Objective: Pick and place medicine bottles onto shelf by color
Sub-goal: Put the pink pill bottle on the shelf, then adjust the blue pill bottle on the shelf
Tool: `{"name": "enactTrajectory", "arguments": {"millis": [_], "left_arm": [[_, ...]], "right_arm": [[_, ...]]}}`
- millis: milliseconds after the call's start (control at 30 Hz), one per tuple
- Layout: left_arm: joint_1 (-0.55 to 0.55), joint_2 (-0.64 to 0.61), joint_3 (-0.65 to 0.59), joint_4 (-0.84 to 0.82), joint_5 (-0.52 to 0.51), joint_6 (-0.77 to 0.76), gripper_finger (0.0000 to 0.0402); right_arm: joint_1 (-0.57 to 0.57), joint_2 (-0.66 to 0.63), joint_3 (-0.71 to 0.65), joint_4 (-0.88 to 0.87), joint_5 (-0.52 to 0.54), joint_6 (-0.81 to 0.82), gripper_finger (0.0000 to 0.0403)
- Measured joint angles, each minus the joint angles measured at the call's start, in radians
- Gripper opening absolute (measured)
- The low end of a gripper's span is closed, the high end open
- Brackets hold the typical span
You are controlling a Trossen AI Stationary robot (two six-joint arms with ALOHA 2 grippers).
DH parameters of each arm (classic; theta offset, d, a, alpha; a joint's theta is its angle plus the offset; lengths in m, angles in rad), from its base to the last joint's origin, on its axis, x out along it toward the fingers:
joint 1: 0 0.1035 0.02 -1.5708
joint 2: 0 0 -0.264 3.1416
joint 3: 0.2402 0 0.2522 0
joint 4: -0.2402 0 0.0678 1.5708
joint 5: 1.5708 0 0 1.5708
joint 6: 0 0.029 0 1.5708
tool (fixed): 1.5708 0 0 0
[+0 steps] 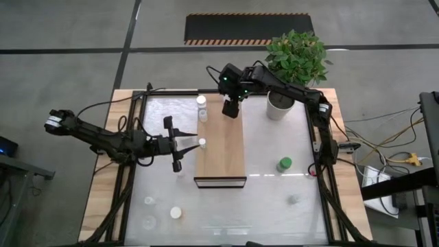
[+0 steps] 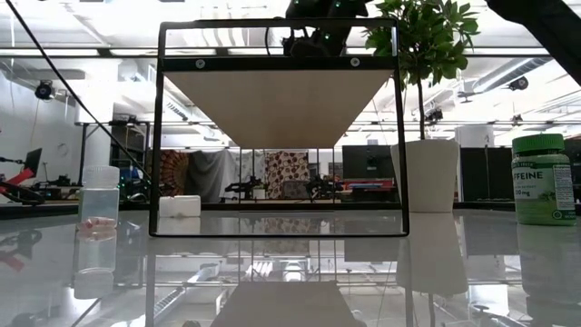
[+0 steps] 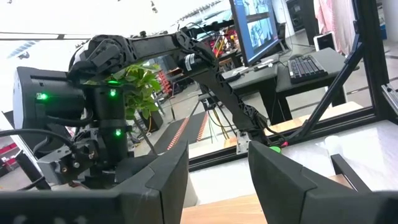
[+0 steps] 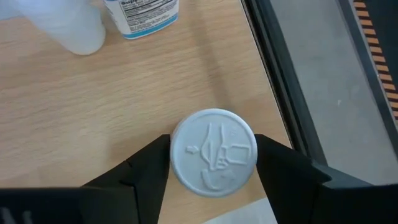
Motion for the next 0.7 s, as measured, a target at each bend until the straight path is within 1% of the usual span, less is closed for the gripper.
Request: {"name": "enactTrajectory", "arguments": {"millis": [200,367,433,500,567,700], "left_arm": [[0.0,0.0,-0.001,0.0,0.0,0.0,0.0151],[0.0,0.0,-0.008,0.0,-0.018,-0.009,0.0151],[0.0,0.0,-0.008,0.0,-0.049,-0.028,0.015],[0.0,0.0,-0.009,-0.001,-0.077,-0.029,0.015],[0.001,0.002,-0.01,-0.01,-0.083,-0.03,0.0147],[0.0,0.01,-0.007,-0.008,-0.084,-0.053,0.0118]], "right_arm": [[0.0,-0.014,0.015,-0.002,0.0,0.017,0.0242],[0.008,-0.043,0.044,-0.005,0.001,0.023,0.0246],[0.02,-0.068,0.05,-0.022,-0.007,0.03,0.0242],[0.038,-0.099,0.05,-0.05,-0.042,0.032,0.0236],[0.069,-0.138,0.038,-0.057,-0.065,0.032,0.0227],[0.166,-0.227,-0.046,-0.021,-0.071,0.026,0.02]]}}
